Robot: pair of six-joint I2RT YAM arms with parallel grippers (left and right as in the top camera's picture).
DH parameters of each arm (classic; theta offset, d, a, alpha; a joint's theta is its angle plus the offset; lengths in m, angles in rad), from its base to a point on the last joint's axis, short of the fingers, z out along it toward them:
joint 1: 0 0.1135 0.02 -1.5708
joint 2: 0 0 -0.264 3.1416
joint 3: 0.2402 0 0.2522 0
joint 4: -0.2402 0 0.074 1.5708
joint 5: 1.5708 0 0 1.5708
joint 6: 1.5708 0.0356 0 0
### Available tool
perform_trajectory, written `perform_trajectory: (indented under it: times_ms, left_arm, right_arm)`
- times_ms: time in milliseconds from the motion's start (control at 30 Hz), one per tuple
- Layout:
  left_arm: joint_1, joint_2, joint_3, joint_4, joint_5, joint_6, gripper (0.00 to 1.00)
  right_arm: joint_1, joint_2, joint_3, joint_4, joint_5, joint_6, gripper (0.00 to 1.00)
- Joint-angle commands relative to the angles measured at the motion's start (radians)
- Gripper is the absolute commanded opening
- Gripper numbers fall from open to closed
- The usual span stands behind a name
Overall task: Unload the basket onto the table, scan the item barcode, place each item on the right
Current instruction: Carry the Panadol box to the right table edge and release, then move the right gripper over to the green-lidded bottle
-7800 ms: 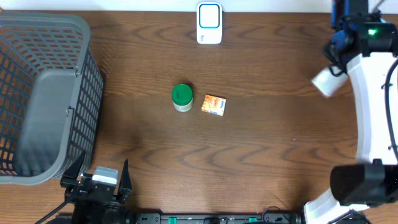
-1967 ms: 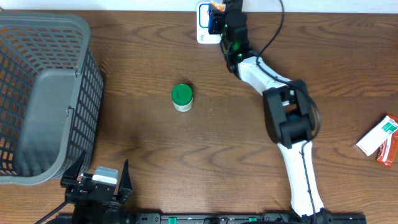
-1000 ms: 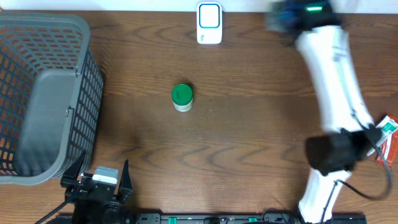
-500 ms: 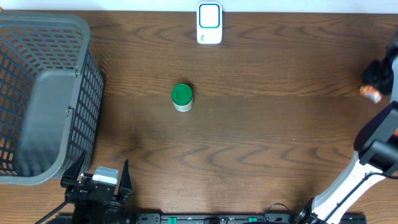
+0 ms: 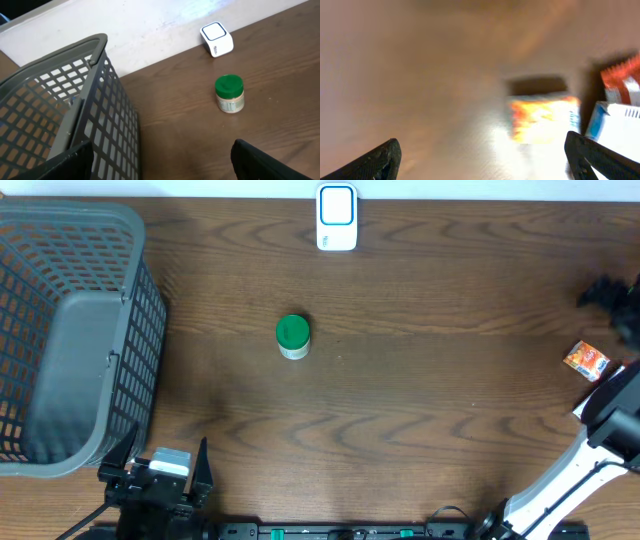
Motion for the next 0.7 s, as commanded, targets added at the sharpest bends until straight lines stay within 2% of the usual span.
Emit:
perform_trajectory:
  times_ms: [0,133,267,367,467,533,667]
  left_arm:
    - [-0.002,-0.006,0.004,0.001,-0.005,0.005,0.87]
    - [-0.002,-0.006,0.004,0.001,-0.005,0.005,0.87]
    - [-0.002,-0.006,0.004,0.001,-0.005,0.005,0.87]
    - [-0.002,-0.006,0.004,0.001,-0.005,0.005,0.87]
    - [-0.002,-0.006,0.004,0.001,-0.005,0.001,0.87]
    - [-0.002,-0.006,0.004,0.001,-0.005,0.001,0.87]
    - [-0.002,-0.006,0.004,0.001,-0.005,0.001,0.87]
  right_arm:
    - [0.067,-0.159,0.163,-0.022,-0.260,-0.001,0.99]
    - [0.221,-0.241,0.188,-0.004,-0.273,0.056,0.99]
    - [0.452,-0.267,0.188,-0.045,-0.259,0.051,0.99]
    - [0.618,-0.257,0.188,-0.002,-0.255,0.054,0.99]
    - [0.764,-0.235,0.188,0.064,-0.274,0.148,0.99]
    - [0.860,-0.212,0.188,0.106,-0.242,0.263,0.99]
    - [1.023,-0.165,0.188,0.051,-0.022,0.704,0.99]
